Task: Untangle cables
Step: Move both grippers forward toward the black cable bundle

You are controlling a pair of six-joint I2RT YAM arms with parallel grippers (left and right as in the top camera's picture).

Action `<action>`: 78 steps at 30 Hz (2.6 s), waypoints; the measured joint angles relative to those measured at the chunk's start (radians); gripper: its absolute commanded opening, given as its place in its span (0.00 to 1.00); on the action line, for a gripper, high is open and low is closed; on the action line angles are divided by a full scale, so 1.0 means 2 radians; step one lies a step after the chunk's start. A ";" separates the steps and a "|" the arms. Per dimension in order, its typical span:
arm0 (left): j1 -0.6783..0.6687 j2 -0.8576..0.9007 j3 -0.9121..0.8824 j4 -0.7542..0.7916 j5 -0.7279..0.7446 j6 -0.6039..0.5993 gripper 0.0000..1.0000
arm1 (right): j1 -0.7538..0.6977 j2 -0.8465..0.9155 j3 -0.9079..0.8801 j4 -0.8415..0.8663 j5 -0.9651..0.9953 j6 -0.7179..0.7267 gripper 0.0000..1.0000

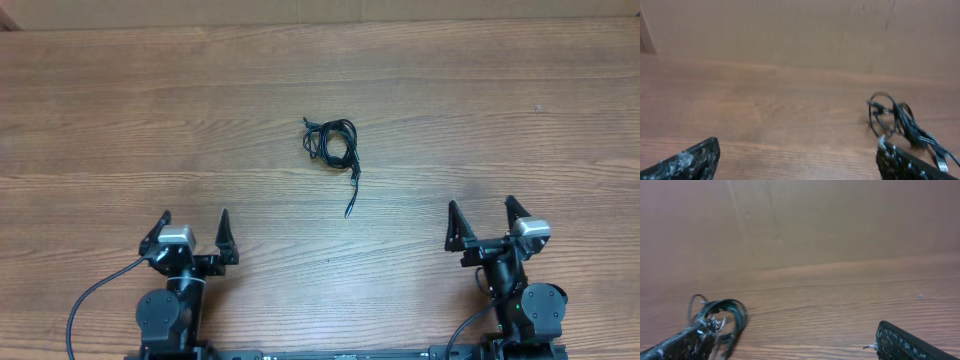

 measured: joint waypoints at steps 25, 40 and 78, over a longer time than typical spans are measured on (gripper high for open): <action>0.000 0.236 0.245 -0.177 0.019 0.004 0.99 | 0.000 0.207 0.197 -0.211 -0.019 0.013 1.00; 0.000 0.445 0.488 -0.445 0.041 0.006 1.00 | 0.000 0.401 0.377 -0.381 -0.020 0.013 1.00; -0.168 0.765 0.684 -0.318 0.078 -0.045 1.00 | 0.000 0.437 0.398 -0.361 -0.060 0.013 1.00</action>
